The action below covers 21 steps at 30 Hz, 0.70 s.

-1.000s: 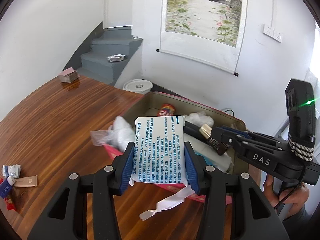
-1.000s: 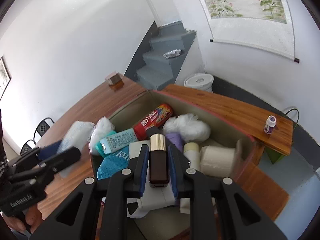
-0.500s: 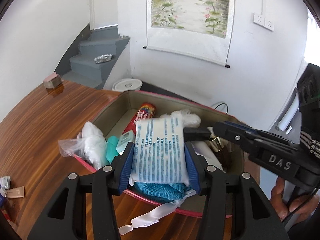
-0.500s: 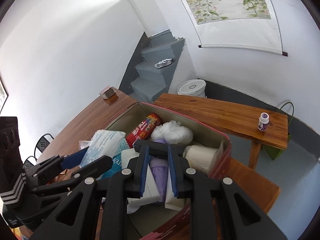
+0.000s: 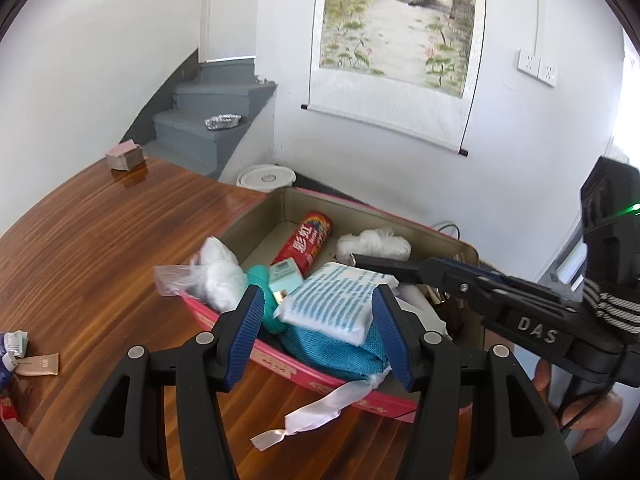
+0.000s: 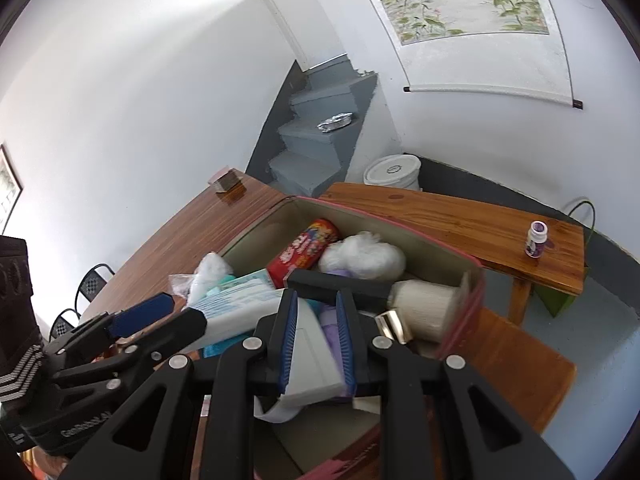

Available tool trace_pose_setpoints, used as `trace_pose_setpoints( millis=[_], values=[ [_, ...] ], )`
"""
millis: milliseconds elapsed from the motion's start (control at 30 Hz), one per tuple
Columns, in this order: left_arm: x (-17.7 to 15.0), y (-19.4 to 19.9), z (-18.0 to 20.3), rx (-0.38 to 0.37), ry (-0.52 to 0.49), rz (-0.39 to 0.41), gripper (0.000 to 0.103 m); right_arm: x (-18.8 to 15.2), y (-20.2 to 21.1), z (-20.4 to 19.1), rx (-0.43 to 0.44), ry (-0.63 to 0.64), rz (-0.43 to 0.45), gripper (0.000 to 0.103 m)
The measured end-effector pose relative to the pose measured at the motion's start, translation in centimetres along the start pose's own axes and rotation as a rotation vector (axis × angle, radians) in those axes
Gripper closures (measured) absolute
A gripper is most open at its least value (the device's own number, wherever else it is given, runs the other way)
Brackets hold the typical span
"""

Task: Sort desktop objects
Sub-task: 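Open both grippers to drop the pad packet and brown bottle into the pink tin, then move the left gripper to the red snack packet and close around it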

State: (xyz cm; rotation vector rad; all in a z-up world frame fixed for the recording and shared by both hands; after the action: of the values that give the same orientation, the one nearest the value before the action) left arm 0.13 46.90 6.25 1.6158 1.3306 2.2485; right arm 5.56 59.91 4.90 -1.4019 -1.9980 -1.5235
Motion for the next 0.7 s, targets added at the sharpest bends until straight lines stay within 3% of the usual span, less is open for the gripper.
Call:
trace_pose_setpoints(
  millis=[267, 467, 700],
  values=[
    [-1.5, 1.7, -3.3, 0.046, 0.047, 0.011, 0.043, -1.1, -0.4, -3.2, 0.051, 0.064, -0.018, 0.075],
    [-3.8, 2.5, -7.7, 0.1, 0.141, -0.016, 0.043, -2.0, -1.9, -6.5, 0.078, 0.154, -0.054, 0.075],
    [-6.4, 4.4, -13.1, 0.181, 0.243, -0.018, 0.043, -1.5, -4.9, -5.2, 0.005, 0.096, -0.132, 0.075]
  ],
)
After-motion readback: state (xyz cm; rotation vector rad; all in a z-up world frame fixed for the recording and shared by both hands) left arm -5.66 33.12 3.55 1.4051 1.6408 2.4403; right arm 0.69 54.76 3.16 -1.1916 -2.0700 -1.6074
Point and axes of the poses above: each gripper's, at about its wrist camera, not at the fingertips, and y roughly against the way its jaws point, z to its right, x to its top, the point moved 7 cm from there along -y, roughly the way its jaws point, and after that the axes turned 3 degrees about -z, right-handed, at the moved point
